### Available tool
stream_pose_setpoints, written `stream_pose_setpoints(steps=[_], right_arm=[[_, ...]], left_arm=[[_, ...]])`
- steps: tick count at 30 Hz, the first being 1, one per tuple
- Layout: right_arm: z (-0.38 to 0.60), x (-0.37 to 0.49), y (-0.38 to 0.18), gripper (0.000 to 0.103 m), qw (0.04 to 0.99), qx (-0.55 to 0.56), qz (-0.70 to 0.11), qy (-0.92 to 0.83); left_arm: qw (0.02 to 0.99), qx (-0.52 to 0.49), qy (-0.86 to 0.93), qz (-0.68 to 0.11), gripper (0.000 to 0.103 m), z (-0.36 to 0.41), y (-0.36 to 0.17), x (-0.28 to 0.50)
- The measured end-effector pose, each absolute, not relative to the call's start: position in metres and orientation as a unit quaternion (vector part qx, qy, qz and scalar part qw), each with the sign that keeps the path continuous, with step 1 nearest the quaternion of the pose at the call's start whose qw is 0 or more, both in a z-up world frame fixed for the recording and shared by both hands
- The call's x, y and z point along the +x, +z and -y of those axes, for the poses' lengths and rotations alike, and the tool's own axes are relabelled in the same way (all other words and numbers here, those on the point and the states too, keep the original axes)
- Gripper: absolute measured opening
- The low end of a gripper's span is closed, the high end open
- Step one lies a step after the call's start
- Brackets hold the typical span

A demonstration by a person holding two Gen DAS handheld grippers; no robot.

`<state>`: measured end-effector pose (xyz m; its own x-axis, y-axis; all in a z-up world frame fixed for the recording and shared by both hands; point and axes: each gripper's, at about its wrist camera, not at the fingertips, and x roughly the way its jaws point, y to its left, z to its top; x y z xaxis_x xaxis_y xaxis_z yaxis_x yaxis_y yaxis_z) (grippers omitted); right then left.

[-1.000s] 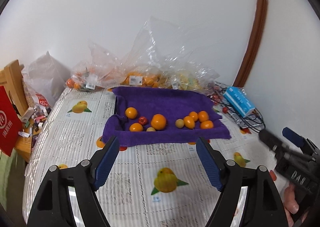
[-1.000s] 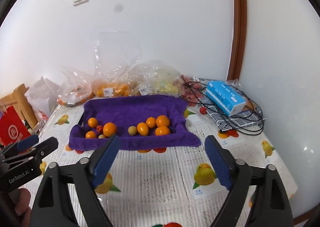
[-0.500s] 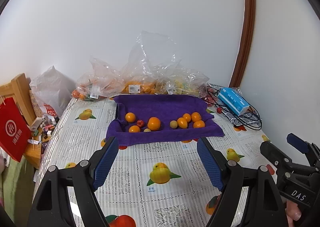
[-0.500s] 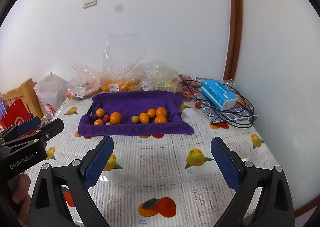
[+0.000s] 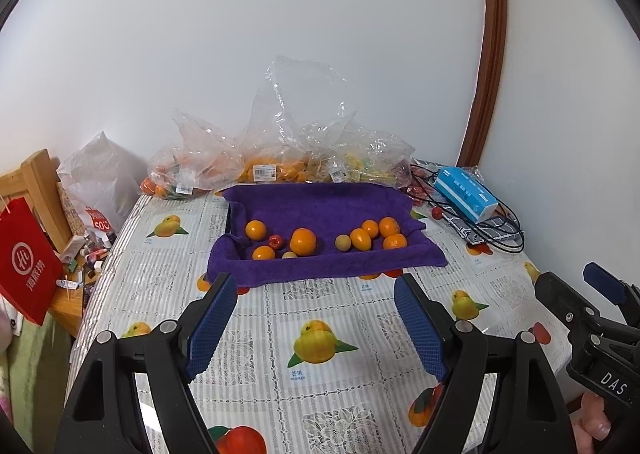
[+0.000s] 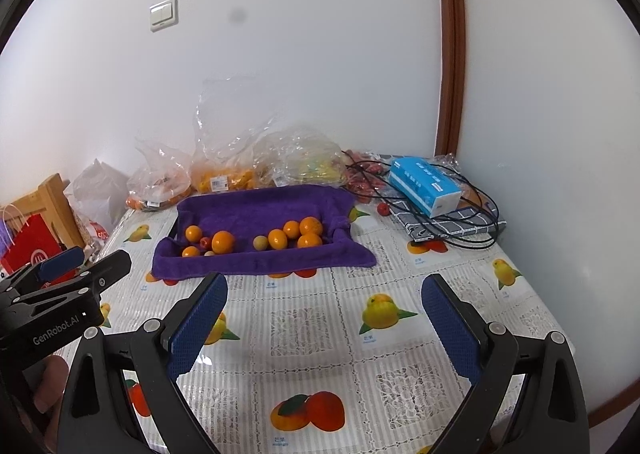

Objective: Organize fruits

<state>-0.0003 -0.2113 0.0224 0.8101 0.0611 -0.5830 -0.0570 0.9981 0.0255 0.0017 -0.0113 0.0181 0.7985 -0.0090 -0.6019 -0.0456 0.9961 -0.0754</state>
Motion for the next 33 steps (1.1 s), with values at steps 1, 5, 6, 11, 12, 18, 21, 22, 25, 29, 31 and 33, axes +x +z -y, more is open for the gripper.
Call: stream_pose_setpoints(steps=[1,5,6,11,12,18,21,22,25,29,31,33], right_arm=[[0.2115,-0.0006,0.0225,0.097,0.951,0.004,-0.306,0.030],[0.2117,-0.0011,0.0232,0.097,0.952,0.001,-0.305,0.027],[0.2117,-0.0014,0.0234,0.097,0.952,0.000,-0.304,0.025],[0.2119,-0.0014,0.0238,0.097,0.952,-0.001,-0.304,0.026],[0.2116,-0.0012,0.0237,0.097,0.952,-0.001,-0.304,0.026],[0.2117,-0.0010,0.0238,0.097,0.952,-0.002,-0.304,0.026],[0.2119,-0.0010,0.0237,0.097,0.952,-0.001,-0.304,0.028],[0.2118,-0.0010,0.0238,0.097,0.952,-0.002,-0.304,0.028],[0.2118,-0.0012,0.0240,0.097,0.952,-0.002,-0.303,0.028],[0.2115,-0.0013,0.0243,0.097,0.953,-0.002,-0.303,0.028],[0.2115,-0.0013,0.0243,0.097,0.953,-0.002,-0.303,0.028],[0.2116,-0.0013,0.0243,0.097,0.952,-0.002,-0.303,0.028]], left_arm=[[0.948,-0.042,0.011,-0.317,0.079,0.0118,0.0183,0.0013],[0.948,-0.040,0.011,-0.317,0.079,0.0122,0.0187,0.0013],[0.948,-0.041,0.011,-0.316,0.079,0.0123,0.0188,0.0014],[0.948,-0.043,0.013,-0.314,0.079,0.0110,0.0195,0.0006],[0.949,-0.045,0.014,-0.312,0.079,0.0102,0.0201,0.0001],[0.949,-0.047,0.014,-0.311,0.079,0.0076,0.0213,0.0006],[0.949,-0.047,0.014,-0.312,0.079,0.0073,0.0213,0.0006],[0.949,-0.047,0.015,-0.312,0.079,0.0069,0.0215,0.0008],[0.949,-0.047,0.015,-0.311,0.079,0.0068,0.0215,0.0005],[0.949,-0.048,0.015,-0.312,0.079,0.0064,0.0216,0.0007],[0.949,-0.050,0.015,-0.312,0.079,0.0056,0.0216,0.0010],[0.949,-0.049,0.015,-0.312,0.079,0.0061,0.0216,0.0008]])
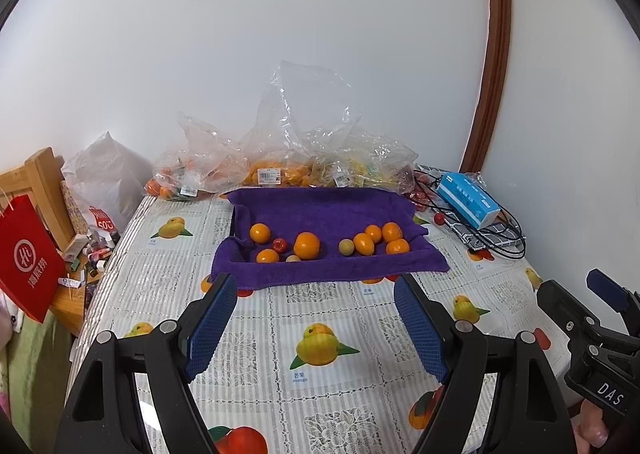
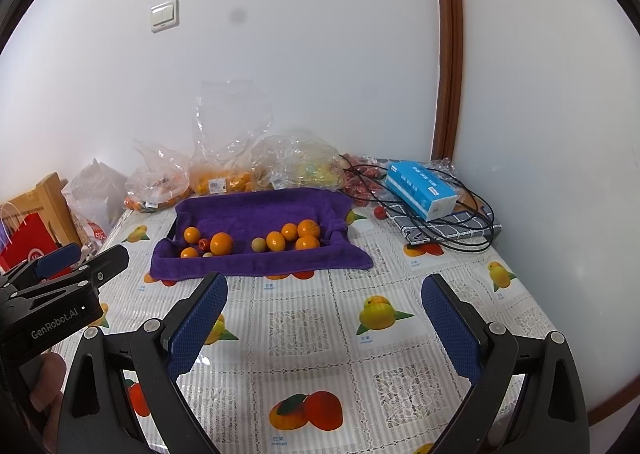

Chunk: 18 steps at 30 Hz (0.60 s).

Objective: Organize fruits

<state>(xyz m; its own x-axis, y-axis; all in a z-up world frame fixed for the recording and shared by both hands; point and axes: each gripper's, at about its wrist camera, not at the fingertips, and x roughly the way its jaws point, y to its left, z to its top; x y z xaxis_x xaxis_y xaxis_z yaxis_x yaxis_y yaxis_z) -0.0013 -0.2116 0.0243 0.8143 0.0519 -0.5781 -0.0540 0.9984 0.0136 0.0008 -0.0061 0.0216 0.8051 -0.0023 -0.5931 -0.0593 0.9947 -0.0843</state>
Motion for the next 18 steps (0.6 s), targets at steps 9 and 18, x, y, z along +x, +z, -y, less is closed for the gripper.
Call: stream_pose_setpoints(steps=[9,18], right_arm=[[0.2119,-0.0013,0.0252,0.097,0.953,-0.002,-0.303,0.030],[0.2114,-0.0025,0.0276,0.097,0.953,-0.003,-0.300,0.031]], left_arm=[[0.949,-0.050,0.016,-0.312,0.079,0.0068,0.0208,0.0000],[0.949,-0.050,0.018,-0.312,0.079,0.0081,0.0206,-0.0003]])
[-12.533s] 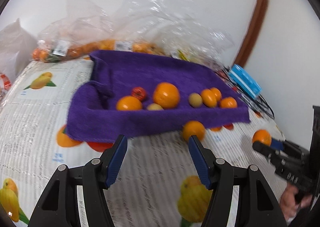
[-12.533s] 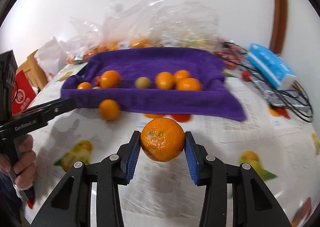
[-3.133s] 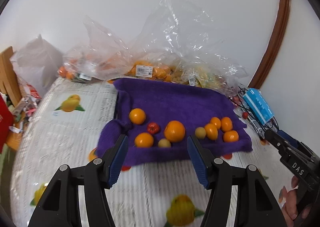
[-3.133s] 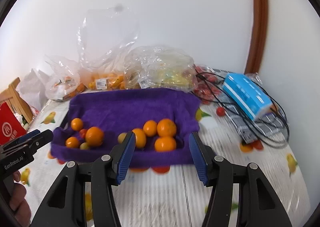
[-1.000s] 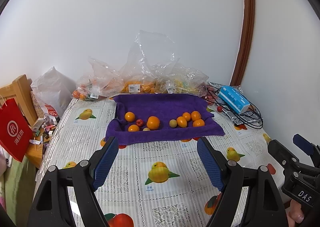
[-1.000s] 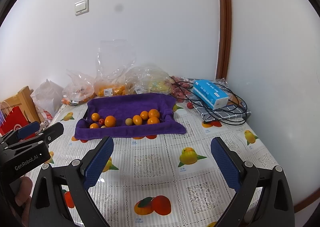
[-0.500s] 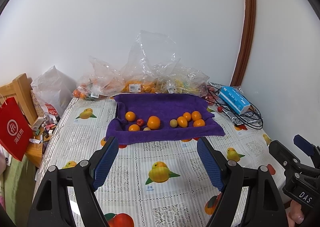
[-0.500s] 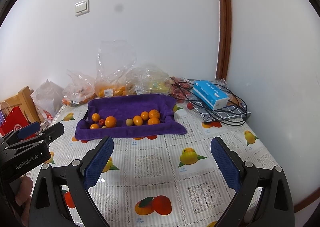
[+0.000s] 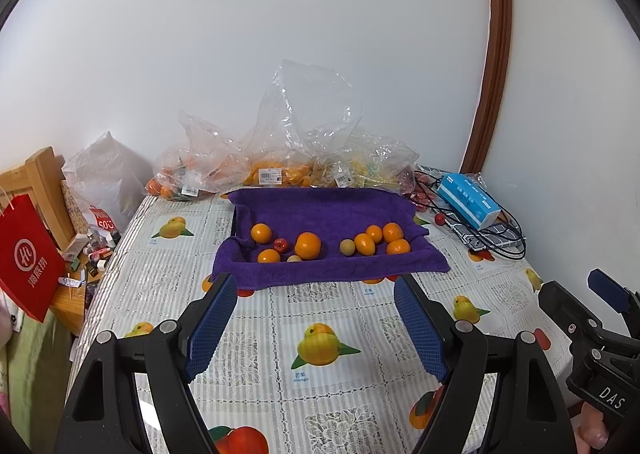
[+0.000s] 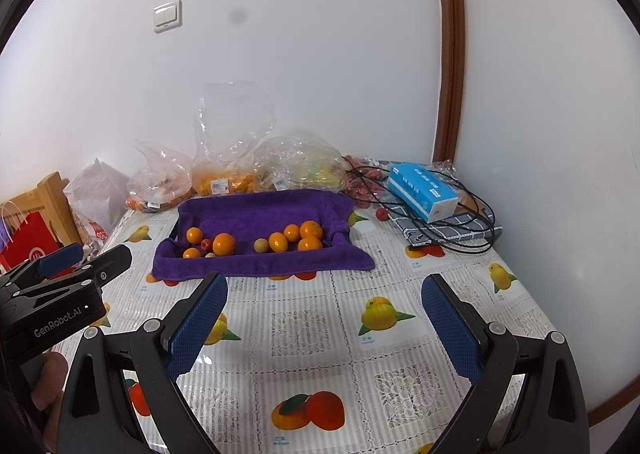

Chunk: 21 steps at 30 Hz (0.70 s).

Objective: Organize fruits

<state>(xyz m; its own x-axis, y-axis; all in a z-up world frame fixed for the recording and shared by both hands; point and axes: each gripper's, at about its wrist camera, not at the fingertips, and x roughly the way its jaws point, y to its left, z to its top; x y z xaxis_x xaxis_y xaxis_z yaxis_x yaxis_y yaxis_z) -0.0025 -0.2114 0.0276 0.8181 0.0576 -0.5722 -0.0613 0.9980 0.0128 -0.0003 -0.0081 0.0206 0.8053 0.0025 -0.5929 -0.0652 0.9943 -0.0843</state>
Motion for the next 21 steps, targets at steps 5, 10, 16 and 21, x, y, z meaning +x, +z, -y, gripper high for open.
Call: stream_pose_setpoints(steps=[5,10,16,21], right_arm=[[0.2117,-0.0031,0.0292,0.097,0.954,-0.004,-0.298,0.031],[0.2107,-0.0050,0.0295,0.097,0.955,-0.005,-0.295,0.032],[0.2096,-0.0071,0.0312,0.097,0.956,-0.006,-0.293,0.033],[0.2071,-0.0092,0.0309,0.097,0.956,-0.007,-0.292,0.035]], left_arm=[[0.949,-0.050,0.019,-0.310,0.079,0.0092,0.0208,-0.0012],[0.949,-0.051,0.019,-0.310,0.079,0.0099,0.0212,-0.0018],[0.950,-0.051,0.020,-0.309,0.079,0.0111,0.0220,-0.0023],[0.950,-0.050,0.019,-0.308,0.079,0.0121,0.0233,-0.0025]])
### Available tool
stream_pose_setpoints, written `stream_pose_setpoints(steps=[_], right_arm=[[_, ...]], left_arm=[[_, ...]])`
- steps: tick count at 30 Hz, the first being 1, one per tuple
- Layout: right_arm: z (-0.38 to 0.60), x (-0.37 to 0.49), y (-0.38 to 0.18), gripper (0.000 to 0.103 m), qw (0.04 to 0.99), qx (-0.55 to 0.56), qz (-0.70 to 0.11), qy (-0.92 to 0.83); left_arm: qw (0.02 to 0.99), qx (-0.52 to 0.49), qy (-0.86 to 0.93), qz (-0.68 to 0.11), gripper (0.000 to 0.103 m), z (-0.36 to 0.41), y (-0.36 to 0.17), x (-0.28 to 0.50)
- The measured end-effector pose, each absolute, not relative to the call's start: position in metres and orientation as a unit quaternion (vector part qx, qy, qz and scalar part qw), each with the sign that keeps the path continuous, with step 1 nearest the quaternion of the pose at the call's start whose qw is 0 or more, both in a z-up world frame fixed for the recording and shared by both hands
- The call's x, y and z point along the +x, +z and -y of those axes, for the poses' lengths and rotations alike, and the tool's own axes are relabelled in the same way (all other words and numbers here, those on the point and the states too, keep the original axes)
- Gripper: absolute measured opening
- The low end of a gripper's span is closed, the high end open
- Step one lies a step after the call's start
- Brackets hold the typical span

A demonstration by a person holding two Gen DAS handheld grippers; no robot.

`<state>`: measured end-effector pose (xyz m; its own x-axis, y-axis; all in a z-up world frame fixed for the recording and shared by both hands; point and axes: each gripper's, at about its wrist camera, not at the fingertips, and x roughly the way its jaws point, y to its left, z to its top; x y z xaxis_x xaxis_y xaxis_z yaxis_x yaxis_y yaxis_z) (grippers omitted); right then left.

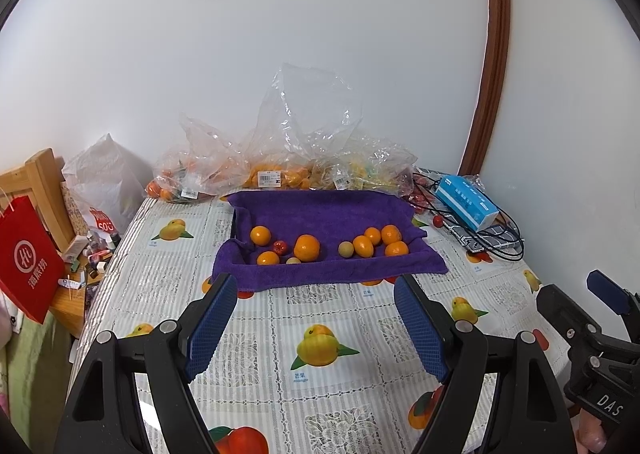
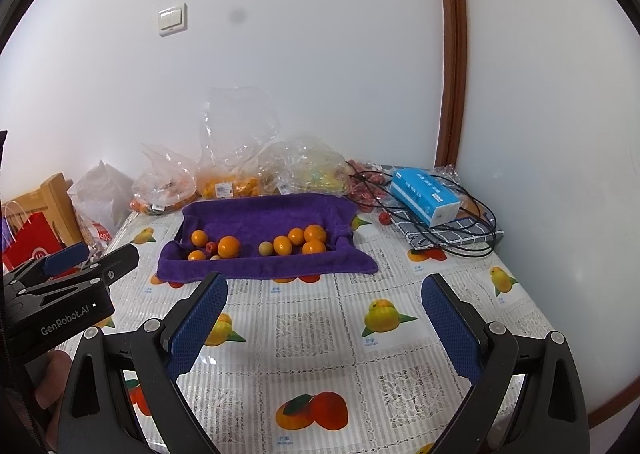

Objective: Organize fruits

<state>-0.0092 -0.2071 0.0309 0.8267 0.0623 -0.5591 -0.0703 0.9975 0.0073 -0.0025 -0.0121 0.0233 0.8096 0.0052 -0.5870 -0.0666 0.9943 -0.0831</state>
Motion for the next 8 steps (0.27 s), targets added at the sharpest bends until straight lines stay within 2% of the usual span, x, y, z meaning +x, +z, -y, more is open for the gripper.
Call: stream_pose_setpoints(steps=[8], right_arm=[[0.2031,-0.0077,0.0284,0.097,0.955,-0.009,-0.295,0.038]], left_arm=[[0.950,-0.056,0.024,-0.306,0.079,0.0081,0.0233,-0.0033]])
